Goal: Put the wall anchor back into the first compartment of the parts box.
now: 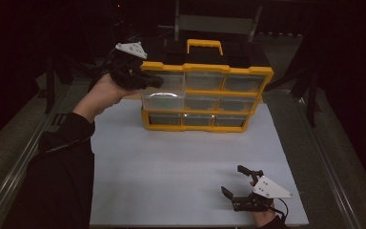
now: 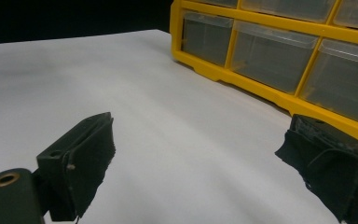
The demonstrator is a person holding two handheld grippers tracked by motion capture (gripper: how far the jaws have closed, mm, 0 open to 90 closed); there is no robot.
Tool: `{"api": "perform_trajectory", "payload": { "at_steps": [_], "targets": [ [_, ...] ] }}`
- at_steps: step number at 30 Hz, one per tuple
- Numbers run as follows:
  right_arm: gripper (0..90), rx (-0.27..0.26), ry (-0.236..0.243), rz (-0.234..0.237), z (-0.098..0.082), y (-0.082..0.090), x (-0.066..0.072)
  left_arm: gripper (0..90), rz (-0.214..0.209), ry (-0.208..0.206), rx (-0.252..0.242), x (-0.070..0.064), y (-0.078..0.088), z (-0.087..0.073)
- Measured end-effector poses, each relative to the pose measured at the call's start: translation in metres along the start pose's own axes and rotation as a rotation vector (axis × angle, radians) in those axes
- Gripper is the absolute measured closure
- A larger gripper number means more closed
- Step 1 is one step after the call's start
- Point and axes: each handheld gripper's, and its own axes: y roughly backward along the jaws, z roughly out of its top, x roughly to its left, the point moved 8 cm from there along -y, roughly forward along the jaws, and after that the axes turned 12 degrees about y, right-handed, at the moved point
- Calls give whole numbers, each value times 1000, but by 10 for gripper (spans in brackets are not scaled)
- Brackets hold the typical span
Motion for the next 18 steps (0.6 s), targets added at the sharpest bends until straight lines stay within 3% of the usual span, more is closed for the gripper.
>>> {"api": "perform_trajectory", "payload": {
  "at_steps": [6,11,15,18],
  "targets": [
    [81,-1,0,-3,0,0,0,486,3,13,-9,-2,4,1],
    [81,-1,1,-3,1,1,0,175,0,31,-60,-4,16,3],
    [80,0,2,-5,0,0,-1,1,-65,42,-81,-8,29,0],
    [81,1,4,-5,1,0,0,0,-48,26,-97,-10,35,-8]
  ]
}}
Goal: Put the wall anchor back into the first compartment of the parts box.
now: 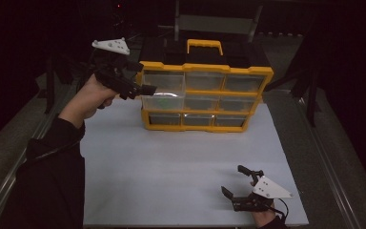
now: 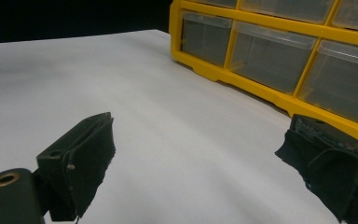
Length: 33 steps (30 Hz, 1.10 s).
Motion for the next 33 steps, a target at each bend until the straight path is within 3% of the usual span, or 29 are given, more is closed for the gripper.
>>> {"api": "perform_trajectory", "payload": {
  "at_steps": [2,5,15,25,33],
  "targets": [
    [80,-1,-1,0,0,0,0,0,19,-9,-36,0,5,-4],
    [81,0,-2,0,0,0,0,0,6,-19,-64,-1,10,-14],
    [80,3,-3,0,0,-1,0,0,-40,-68,-92,-16,16,-52],
    [80,-4,0,2,1,0,0,0,-70,-96,-59,-30,8,-95],
    [81,1,1,-2,1,0,0,0,-97,-72,-59,-35,-2,-136]
  ]
}}
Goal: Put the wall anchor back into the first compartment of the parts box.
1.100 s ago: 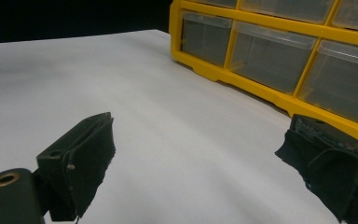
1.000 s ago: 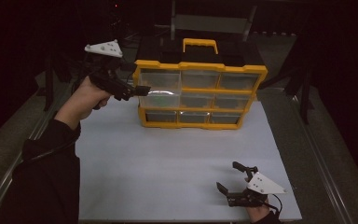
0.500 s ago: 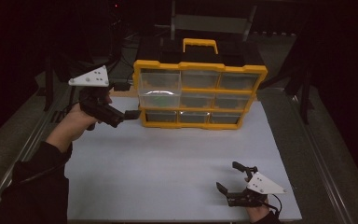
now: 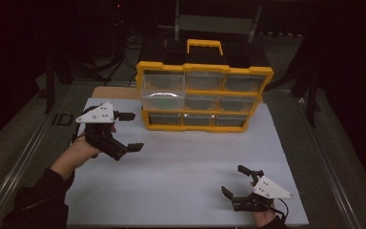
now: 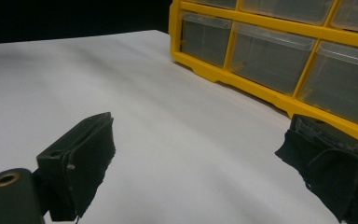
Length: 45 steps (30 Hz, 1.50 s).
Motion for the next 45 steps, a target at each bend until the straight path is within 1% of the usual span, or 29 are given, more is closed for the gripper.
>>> {"api": "perform_trajectory", "payload": {
  "at_steps": [1,5,8,10,12,14,16,17,19,20,23,24,25,26,27,28,29,30,31,34,35,36,40,42,45],
  "targets": [
    [80,2,1,-1,0,0,0,0,-4,12,-2,-1,-1,-5],
    [80,1,1,-2,0,0,0,0,-13,18,-1,-5,-4,-24],
    [80,2,8,-1,0,0,0,0,-6,17,-2,-9,-5,-35],
    [80,2,9,-3,0,0,0,0,-15,28,-4,-12,-7,-44],
    [80,3,7,-2,0,0,0,0,-16,36,-3,-15,-9,-53],
    [80,3,7,-2,0,0,0,0,-8,29,8,-17,-11,-62],
    [80,3,6,-1,0,0,0,0,-15,47,-3,-19,-11,-70],
    [81,3,7,-1,0,0,0,0,-11,50,-6,-20,-12,-74],
    [81,3,7,-1,0,0,0,0,-11,50,-6,-20,-12,-74],
    [81,3,7,0,0,-1,1,0,-2,52,-5,-23,-13,-88],
    [81,3,8,0,0,-1,1,0,0,67,-9,-25,-14,-99],
    [81,3,8,0,0,-1,1,0,0,67,-9,-25,-14,-99],
    [80,4,8,-1,0,-1,1,0,3,80,-19,-25,-14,-105],
    [81,5,10,0,0,-1,1,0,7,81,-23,-25,-15,-109],
    [80,5,10,-1,0,-1,1,0,7,81,-23,-25,-15,-109],
    [80,5,10,-1,0,-1,1,0,11,85,-31,-25,-15,-112],
    [80,5,9,-1,0,-1,1,0,12,97,-34,-24,-15,-120],
    [80,5,9,-1,0,-1,1,0,12,97,-34,-24,-15,-120],
    [81,5,10,-2,0,-1,1,0,17,102,-30,-23,-16,-127],
    [80,7,11,-2,0,-1,1,0,24,104,-30,-21,-16,-135],
    [80,7,11,-2,0,-1,1,0,24,104,-30,-21,-16,-135],
    [81,6,11,-2,0,-1,1,0,16,113,-32,-19,-16,-140],
    [81,8,12,-3,0,-1,1,0,56,130,-23,-11,-13,-152],
    [80,8,13,-2,0,-1,1,0,76,145,-23,-7,-11,-157],
    [80,7,12,-2,-1,-1,1,0,99,146,-27,-6,-7,-162]
  ]
}}
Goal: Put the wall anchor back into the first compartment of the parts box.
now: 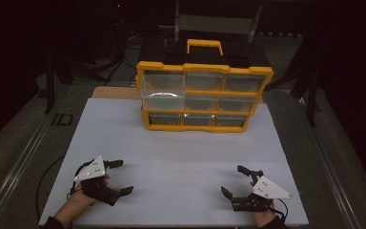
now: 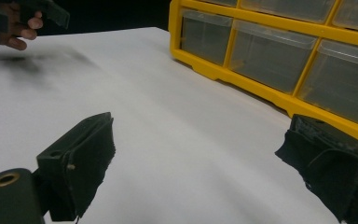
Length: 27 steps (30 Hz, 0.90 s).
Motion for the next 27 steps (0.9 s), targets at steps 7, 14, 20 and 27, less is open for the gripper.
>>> {"api": "perform_trajectory", "payload": {
  "at_steps": [7,14,20,27],
  "targets": [
    [80,3,-1,0,0,0,1,0,40,16,-14,8,6,-8],
    [81,5,-4,2,-1,0,0,0,36,15,-14,5,4,-11],
    [80,8,-6,1,-2,-1,0,0,26,18,-24,3,3,-9],
    [81,14,-2,2,-2,-1,1,0,18,34,-34,4,3,-10]
  ]
}}
